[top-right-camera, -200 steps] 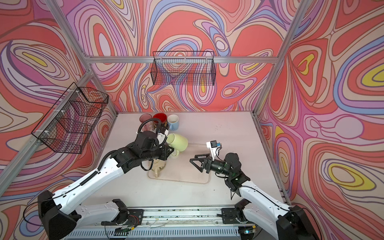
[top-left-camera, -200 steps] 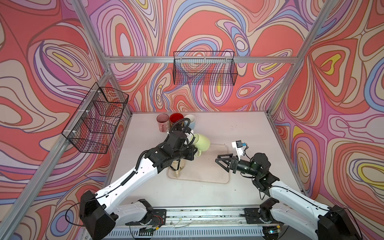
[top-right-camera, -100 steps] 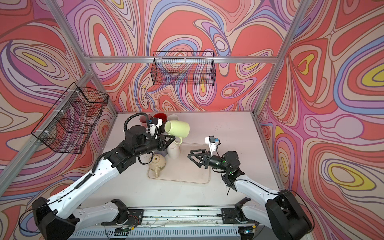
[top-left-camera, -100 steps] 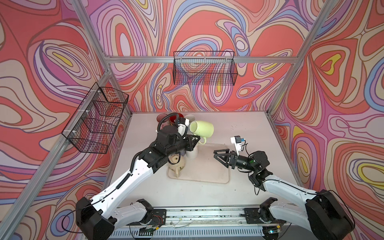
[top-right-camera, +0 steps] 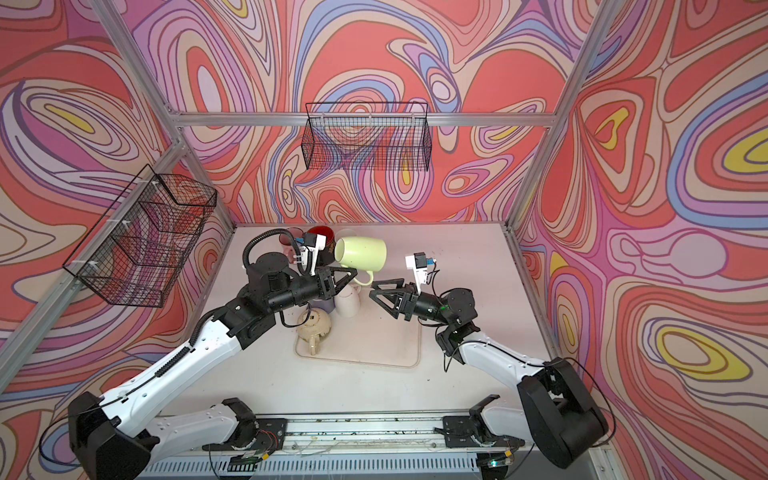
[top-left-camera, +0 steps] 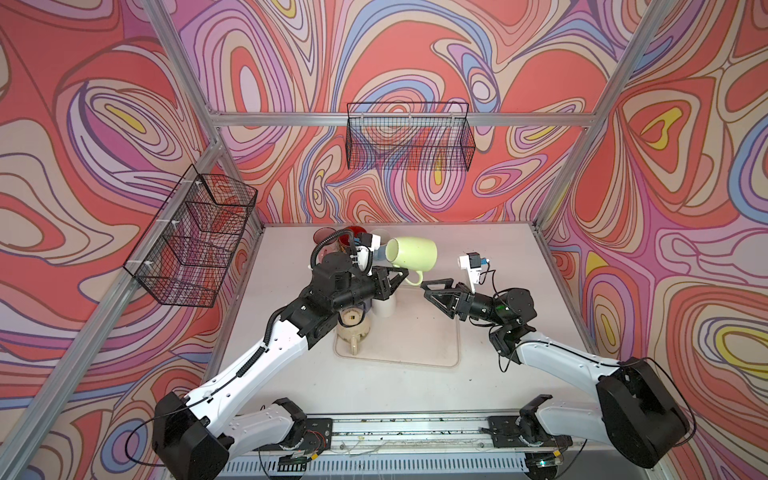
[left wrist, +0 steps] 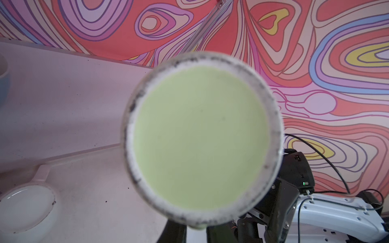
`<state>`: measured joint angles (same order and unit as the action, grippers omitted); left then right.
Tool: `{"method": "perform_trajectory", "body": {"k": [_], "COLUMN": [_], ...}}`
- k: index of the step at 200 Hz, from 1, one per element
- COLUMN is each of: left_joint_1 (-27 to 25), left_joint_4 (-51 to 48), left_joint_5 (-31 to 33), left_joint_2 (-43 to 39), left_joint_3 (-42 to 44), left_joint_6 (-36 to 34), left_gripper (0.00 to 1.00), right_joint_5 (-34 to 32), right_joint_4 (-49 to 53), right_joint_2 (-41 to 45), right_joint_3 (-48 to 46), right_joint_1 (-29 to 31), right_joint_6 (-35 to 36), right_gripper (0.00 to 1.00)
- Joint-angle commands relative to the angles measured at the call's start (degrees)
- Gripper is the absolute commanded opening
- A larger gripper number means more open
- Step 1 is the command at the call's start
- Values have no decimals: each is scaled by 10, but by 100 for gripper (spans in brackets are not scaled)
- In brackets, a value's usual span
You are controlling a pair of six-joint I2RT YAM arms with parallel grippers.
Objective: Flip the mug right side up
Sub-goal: 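Turn the light green mug sideways with the left gripper while the right approaches its rim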
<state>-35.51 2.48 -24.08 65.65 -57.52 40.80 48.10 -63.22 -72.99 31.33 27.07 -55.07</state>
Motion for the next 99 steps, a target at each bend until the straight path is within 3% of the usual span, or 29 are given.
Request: {"method": "perform_trajectory", "body": {"k": [1, 58, 99], "left_joint_1": [5, 5, 5], "left_joint_4": [104, 138, 169], "left_joint_5": [-24, -30, -35], "left_joint_2": [-34, -46, -42], "left_joint_3": [-2, 20, 43], "left_joint_6": [15, 25, 41], "left_gripper": [0, 0, 0], "right_joint_5": [12, 17, 23], "right_joint_4": [-23, -130, -189], "right_joint_2": [-17, -98, -141], "right_joint_3": [28, 59, 79], "right_joint_1": [2, 0, -7], "right_joint_6": [-8, -76, -123], "right_gripper": [75, 71, 62]}}
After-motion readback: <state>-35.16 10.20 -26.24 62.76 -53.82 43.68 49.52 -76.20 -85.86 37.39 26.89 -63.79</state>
